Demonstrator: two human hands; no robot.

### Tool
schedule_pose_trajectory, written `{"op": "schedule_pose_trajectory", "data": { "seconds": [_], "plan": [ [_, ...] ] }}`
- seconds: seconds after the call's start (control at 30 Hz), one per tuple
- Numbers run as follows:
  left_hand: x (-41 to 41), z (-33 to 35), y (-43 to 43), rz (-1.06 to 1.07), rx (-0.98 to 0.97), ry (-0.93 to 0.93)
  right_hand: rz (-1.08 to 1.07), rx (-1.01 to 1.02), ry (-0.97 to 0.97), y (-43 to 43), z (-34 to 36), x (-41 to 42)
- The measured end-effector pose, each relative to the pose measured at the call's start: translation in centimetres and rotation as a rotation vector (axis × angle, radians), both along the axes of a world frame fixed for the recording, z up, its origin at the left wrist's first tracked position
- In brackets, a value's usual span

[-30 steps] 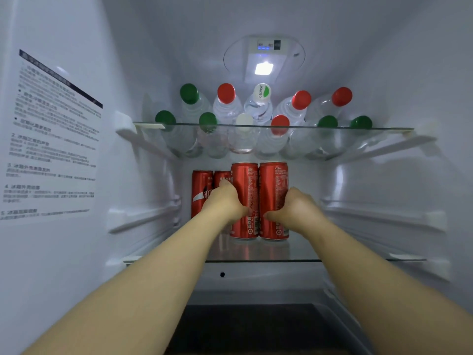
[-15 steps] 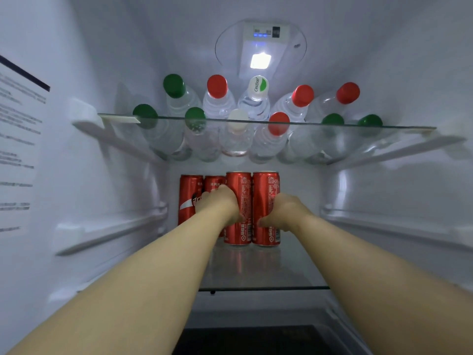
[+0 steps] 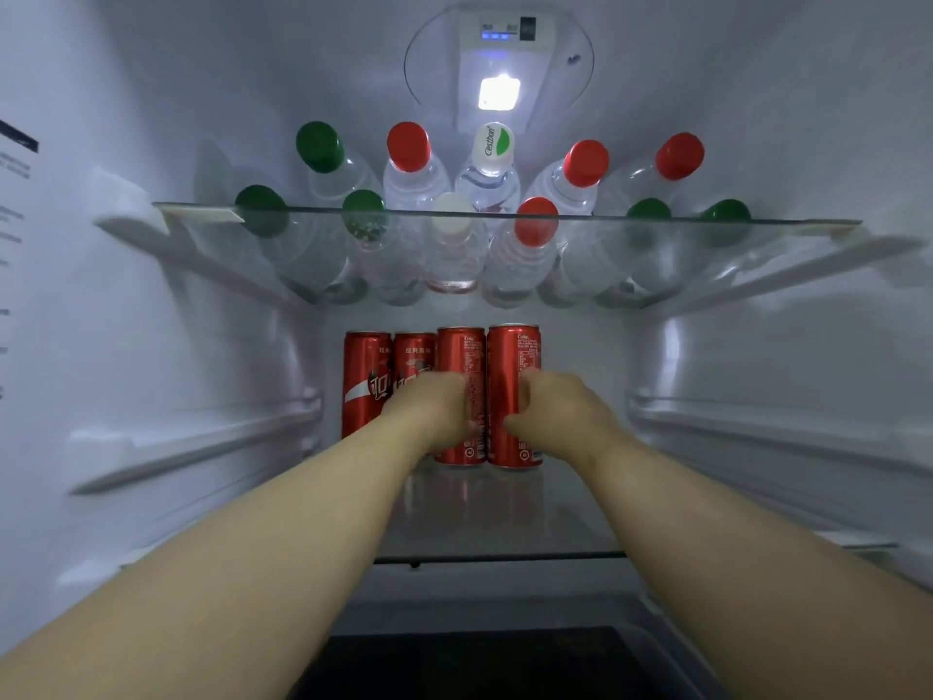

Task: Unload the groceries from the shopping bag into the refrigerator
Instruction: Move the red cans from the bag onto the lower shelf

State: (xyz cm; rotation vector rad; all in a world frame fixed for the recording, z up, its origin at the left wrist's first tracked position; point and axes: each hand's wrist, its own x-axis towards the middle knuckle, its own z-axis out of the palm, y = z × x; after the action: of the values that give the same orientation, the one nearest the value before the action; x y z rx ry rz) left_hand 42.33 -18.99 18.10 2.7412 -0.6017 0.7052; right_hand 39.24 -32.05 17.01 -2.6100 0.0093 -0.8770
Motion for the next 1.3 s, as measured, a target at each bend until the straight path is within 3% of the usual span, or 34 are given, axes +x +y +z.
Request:
{"op": "schedule_pose_trajectory", "data": {
  "seconds": [0.13, 0.57, 1.07, 1.3],
  "plan": [
    [0.1, -0.9, 0.2, -0.072, 0.188, 0.115, 0.013, -0.161, 0.231, 0.3, -0.6, 0.0],
    [0.9, -1.0, -0.3, 0.006, 0.37, 0.162, -0.094, -0.256, 0.459, -0.5, -0.9, 2.5],
    [0.2, -0.5, -0.7, 0.058, 0.533, 0.138, -0.175, -0.332, 0.44, -0.2, -0.6, 3.5],
    [0.6, -0.5, -0.8, 0.107, 0.622, 0.128, -0.153, -0.333, 0.536, 0.5, -0.6, 3.7]
  ]
}}
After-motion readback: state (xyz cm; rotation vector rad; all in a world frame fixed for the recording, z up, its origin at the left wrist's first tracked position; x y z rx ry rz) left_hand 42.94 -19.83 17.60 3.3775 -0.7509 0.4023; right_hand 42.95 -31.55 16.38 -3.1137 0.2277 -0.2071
